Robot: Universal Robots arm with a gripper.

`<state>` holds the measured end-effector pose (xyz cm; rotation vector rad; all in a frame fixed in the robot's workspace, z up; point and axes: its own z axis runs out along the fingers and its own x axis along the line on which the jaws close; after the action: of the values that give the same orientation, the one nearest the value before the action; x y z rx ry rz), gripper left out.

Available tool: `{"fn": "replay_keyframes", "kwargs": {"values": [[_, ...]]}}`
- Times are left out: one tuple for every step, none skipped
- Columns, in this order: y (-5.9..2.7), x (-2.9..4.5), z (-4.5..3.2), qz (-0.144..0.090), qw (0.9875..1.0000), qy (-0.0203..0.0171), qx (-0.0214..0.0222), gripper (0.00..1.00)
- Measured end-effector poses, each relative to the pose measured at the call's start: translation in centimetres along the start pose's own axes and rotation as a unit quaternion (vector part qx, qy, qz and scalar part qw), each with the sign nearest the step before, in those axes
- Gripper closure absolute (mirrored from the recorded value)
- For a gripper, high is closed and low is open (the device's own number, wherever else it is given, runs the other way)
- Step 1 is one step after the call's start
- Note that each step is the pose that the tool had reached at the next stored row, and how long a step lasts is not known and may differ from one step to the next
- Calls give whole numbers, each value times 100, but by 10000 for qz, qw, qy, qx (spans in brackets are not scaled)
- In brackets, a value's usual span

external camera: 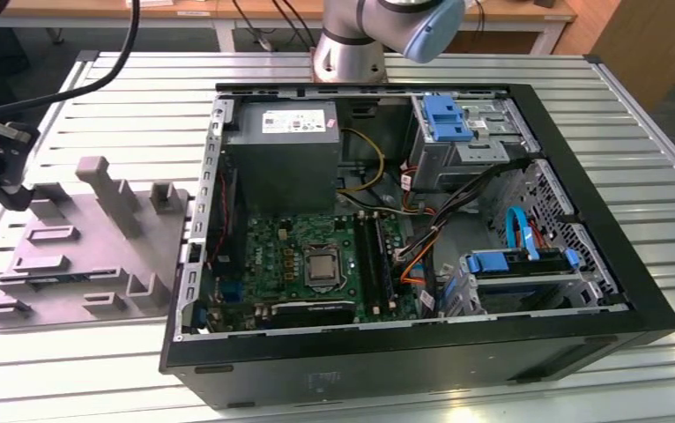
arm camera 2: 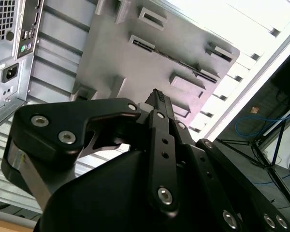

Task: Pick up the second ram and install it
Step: 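Reach for the second ram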

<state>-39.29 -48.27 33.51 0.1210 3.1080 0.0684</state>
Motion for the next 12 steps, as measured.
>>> {"fn": "replay_keyframes", "kwargs": {"values": [[-7,9,18,1,10000,0,0,89],[-12,18,35,1,10000,0,0,89],[-18,28,52,1,10000,0,0,89],[-24,37,69,1,10000,0,0,89],[-30,44,88,0,10000,0,0,89],[-34,52,105,0,10000,0,0,89],[-37,61,123,1,10000,0,0,89],[-41,69,140,1,10000,0,0,89],[-45,75,158,1,10000,0,0,89],[-48,79,176,0,10000,0,0,89],[-52,83,194,0,10000,0,0,89],[-55,86,211,1,10000,0,0,89]]}}
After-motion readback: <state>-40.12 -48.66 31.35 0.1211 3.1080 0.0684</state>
